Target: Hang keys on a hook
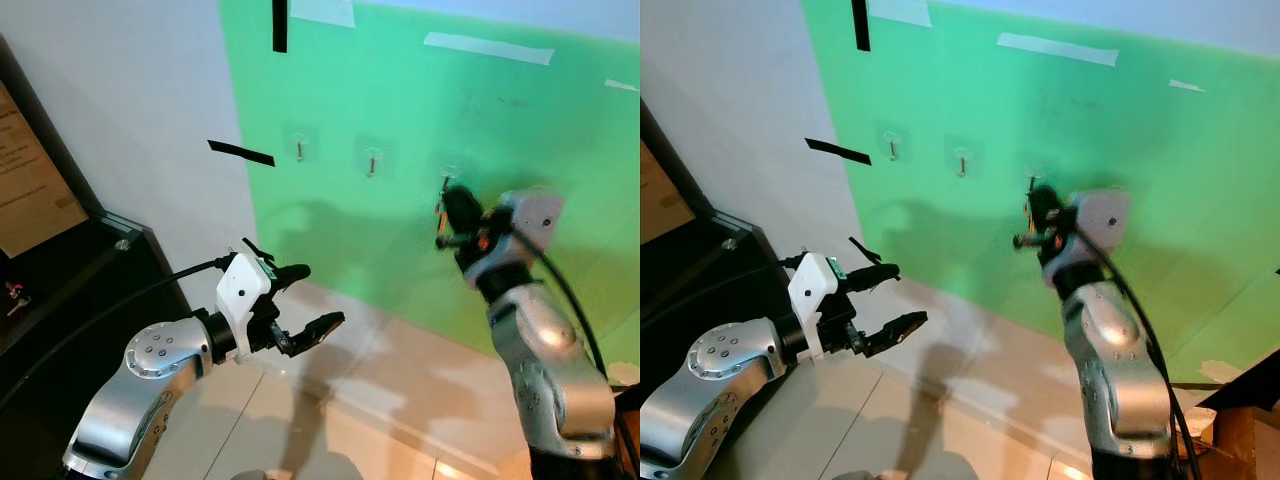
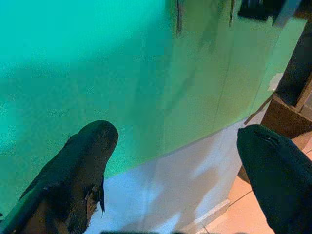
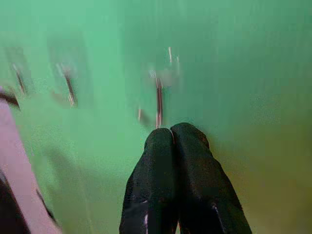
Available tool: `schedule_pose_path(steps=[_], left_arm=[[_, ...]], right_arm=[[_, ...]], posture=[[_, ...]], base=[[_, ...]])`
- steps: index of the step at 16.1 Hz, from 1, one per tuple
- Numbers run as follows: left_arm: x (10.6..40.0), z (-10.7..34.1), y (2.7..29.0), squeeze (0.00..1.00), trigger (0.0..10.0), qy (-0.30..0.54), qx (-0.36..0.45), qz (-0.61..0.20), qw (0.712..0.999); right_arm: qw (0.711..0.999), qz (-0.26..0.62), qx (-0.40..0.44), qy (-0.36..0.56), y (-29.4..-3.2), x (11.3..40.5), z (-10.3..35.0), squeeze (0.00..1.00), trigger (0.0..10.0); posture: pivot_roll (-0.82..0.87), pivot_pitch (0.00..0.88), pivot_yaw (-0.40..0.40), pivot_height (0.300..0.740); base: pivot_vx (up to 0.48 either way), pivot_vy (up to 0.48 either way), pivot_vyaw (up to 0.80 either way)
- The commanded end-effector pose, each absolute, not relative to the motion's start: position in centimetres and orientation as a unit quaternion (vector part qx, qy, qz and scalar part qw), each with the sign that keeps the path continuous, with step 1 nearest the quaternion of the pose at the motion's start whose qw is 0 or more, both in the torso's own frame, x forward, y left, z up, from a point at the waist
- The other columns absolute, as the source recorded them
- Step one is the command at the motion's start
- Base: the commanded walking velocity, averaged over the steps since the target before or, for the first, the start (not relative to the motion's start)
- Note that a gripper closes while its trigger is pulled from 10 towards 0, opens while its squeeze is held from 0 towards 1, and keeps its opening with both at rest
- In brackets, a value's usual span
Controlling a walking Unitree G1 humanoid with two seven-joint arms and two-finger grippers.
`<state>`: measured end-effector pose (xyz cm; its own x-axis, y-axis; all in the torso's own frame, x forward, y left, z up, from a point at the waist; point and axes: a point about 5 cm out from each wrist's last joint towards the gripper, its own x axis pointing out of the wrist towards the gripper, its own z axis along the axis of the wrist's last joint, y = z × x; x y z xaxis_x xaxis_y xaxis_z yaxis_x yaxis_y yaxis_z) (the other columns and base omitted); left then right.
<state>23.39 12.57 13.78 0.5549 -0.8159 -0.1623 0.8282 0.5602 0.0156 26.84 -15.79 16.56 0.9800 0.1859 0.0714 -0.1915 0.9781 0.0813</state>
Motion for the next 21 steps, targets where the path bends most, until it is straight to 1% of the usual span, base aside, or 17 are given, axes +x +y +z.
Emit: schedule_pose_path(steps=[1, 4, 7, 9, 10, 14, 18, 21], left_arm=[[23.3, 14.1, 12.4, 0.0, 10.0, 0.065, 0.048, -0.477, 0.875], [23.4, 14.2, 12.4, 0.0, 10.0, 0.065, 0.049, -0.477, 0.875], [23.4, 14.2, 12.4, 0.0, 10.0, 0.066, 0.05, -0.478, 0.874], [23.4, 14.2, 12.4, 0.0, 10.0, 0.066, 0.051, -0.48, 0.873], [23.4, 14.2, 12.4, 0.0, 10.0, 0.066, 0.051, -0.48, 0.873], [23.2, 14.0, 12.3, 0.0, 10.0, 0.066, 0.049, -0.484, 0.871], [23.1, 14.0, 12.3, 0.0, 10.0, 0.067, 0.048, -0.486, 0.87], [23.1, 14.0, 12.3, 0.0, 10.0, 0.068, 0.048, -0.486, 0.87]], right_arm=[[0.995, 0.095, 0.038, -0.022, -15.7, 26.8, 16.3, 0.0, 10.0], [0.995, 0.095, 0.039, -0.006, -15.7, 26.3, 15.4, 0.0, 10.0], [0.995, 0.093, 0.043, -0.009, -15.7, 26.2, 15.3, 0.0, 10.0], [0.99, 0.103, 0.073, -0.061, -15.7, 25.9, 16.9, 0.0, 10.0], [0.988, 0.111, 0.074, -0.075, -15.6, 25.8, 17.4, 0.0, 10.0], [0.984, 0.134, 0.062, -0.098, -15.3, 25.6, 18.4, 0.0, 10.0], [0.986, 0.115, 0.06, -0.106, -15.7, 25.9, 18.7, 0.0, 10.0], [0.985, 0.12, 0.06, -0.106, -15.4, 26.1, 18.7, 0.0, 10.0]], posture=[[-0.01, 0.0, 0.044, 0.74], [-0.01, 0.0, 0.046, 0.74], [-0.01, 0.0, 0.051, 0.74], [-0.02, 0.0, 0.053, 0.74], [-0.02, 0.0, 0.053, 0.74], [-0.02, 0.0, 0.051, 0.74], [-0.02, 0.0, 0.049, 0.74], [-0.02, 0.0, 0.05, 0.74]], base=[[0.0, 0.0, 0.0], [0.0, 0.0, 0.0], [0.0, 0.0, 0.0], [0.0, 0.0, 0.0], [0.0, 0.0, 0.0], [0.0, 0.0, 0.0], [0.0, 0.0, 0.0], [0.0, 0.0, 0.0]])
